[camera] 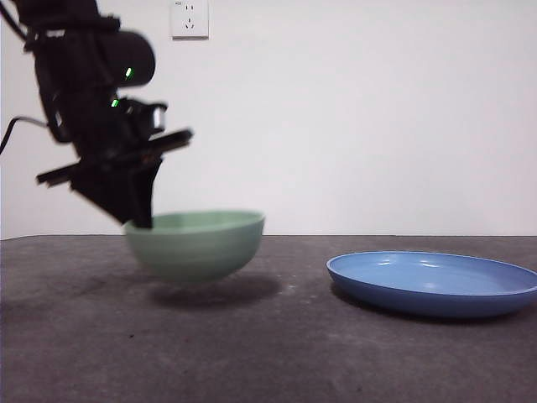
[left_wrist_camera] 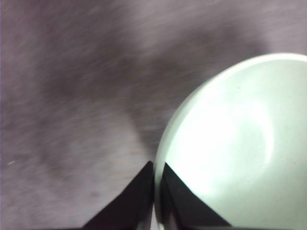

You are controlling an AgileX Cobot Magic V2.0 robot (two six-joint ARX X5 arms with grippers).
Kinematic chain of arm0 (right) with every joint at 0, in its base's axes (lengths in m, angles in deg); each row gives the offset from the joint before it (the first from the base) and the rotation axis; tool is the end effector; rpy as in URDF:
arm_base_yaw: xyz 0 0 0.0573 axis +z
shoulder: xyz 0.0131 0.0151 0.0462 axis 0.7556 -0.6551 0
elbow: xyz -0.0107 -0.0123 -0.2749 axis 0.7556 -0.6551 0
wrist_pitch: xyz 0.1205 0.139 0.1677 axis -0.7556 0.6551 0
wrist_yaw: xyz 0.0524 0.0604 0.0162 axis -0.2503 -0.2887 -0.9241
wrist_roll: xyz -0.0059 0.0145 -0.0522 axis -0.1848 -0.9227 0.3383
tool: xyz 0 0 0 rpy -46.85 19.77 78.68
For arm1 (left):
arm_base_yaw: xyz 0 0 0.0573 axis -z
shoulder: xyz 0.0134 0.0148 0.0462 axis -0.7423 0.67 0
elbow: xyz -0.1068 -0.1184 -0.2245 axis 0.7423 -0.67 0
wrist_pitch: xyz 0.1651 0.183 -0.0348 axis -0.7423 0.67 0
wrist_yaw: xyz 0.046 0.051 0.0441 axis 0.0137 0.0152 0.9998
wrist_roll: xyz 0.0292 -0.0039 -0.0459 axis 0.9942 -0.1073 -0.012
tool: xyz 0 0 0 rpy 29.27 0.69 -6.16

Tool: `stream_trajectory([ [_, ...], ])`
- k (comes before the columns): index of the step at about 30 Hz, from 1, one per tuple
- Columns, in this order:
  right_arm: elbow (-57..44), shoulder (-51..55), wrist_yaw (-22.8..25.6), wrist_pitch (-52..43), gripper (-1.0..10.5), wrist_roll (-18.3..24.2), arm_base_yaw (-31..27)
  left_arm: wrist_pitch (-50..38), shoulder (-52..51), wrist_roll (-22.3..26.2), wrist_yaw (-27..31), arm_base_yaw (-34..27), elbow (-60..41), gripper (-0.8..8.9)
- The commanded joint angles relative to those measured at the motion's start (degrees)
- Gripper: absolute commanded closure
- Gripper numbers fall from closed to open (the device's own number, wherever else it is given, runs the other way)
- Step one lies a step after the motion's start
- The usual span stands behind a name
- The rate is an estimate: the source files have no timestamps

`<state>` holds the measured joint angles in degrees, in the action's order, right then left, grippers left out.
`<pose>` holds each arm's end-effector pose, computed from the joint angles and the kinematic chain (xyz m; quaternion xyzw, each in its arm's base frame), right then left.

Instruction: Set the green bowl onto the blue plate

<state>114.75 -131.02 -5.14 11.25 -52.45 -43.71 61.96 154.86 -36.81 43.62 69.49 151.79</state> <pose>0.1046 0.0262 0.3346 0.0608 0.3963 0.3152 0.8602 0.3257 -0.1345 0.2375 0.0064 0.5560 -0.1995 0.8069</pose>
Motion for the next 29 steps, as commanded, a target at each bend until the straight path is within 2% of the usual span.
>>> stream_trajectory([
  [1, 1.2, -0.4, -0.2, -0.5, 5.5, -0.8, 0.2, -0.2, -1.8, -0.8, -0.6, 2.2, 3.5, 7.99],
  [6, 1.2, -0.4, -0.2, -0.5, 5.5, -1.4, 0.2, -0.9, -1.9, -3.1, -0.6, 6.6, 7.8, 7.99],
  [16, 1.2, -0.4, -0.2, -0.5, 5.5, -2.3, 0.2, -8.5, 1.2, -6.4, -0.5, 14.4, 11.2, 7.98],
  [29, 1.2, -0.3, -0.2, -0.4, 5.5, -2.6, 0.2, -5.9, 19.0, -7.2, -0.5, 19.3, 28.0, 7.98],
])
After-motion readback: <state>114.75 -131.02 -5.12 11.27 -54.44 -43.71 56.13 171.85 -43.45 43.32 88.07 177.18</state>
